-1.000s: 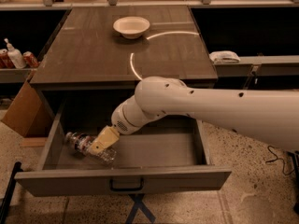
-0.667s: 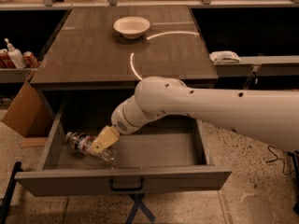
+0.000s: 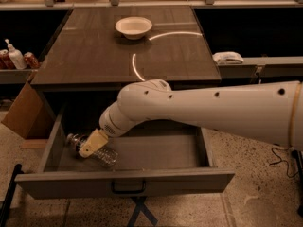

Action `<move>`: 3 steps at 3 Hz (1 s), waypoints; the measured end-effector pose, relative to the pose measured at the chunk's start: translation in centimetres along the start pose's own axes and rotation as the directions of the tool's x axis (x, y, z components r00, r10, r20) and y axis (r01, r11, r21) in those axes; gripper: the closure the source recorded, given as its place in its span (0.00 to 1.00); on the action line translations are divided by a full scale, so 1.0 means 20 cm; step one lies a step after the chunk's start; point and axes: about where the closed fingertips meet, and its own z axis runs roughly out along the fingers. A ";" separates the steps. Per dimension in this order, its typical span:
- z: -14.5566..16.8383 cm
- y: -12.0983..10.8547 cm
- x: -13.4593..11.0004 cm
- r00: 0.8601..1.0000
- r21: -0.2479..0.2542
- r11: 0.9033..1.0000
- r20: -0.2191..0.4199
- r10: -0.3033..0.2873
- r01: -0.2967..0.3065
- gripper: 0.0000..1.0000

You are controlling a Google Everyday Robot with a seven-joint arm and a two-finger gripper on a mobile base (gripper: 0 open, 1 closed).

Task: Pick water bottle from top drawer and place on counter

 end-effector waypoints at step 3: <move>0.27 -0.01 0.09 0.999 0.043 0.999 -0.050 0.005 -0.003 0.00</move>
Offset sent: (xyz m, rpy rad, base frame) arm 0.0095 0.0235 -0.0615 -0.0586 -0.0018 -0.0394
